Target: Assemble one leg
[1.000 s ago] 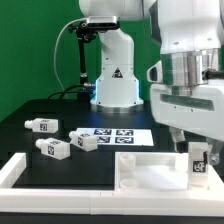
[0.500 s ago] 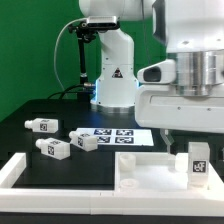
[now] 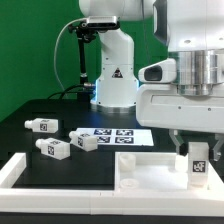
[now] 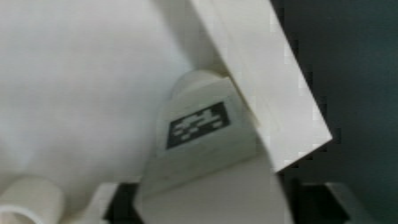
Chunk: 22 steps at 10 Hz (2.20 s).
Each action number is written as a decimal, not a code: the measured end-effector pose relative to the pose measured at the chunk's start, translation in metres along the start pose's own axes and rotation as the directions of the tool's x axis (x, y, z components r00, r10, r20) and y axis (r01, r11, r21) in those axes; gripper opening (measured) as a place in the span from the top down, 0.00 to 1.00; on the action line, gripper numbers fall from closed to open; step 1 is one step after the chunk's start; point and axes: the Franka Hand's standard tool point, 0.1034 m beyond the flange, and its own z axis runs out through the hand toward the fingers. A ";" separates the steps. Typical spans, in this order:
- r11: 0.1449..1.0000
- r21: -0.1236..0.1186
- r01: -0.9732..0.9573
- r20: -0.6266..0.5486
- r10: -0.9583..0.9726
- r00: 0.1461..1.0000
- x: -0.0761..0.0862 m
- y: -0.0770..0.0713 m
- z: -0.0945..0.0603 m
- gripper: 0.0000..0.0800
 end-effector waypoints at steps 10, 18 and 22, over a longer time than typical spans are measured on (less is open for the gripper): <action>0.571 -0.005 -0.821 0.065 0.819 0.570 -0.002 0.009 0.003 0.64; 1.000 0.003 -0.015 0.020 0.015 1.000 -0.013 -0.001 0.003 0.19; 0.947 -0.021 0.320 0.010 -0.320 0.947 -0.007 0.003 0.007 0.19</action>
Offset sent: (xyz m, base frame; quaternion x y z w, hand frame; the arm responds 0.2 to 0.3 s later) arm 0.0072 -0.0127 -0.0017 -0.0259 0.0022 0.3661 0.9302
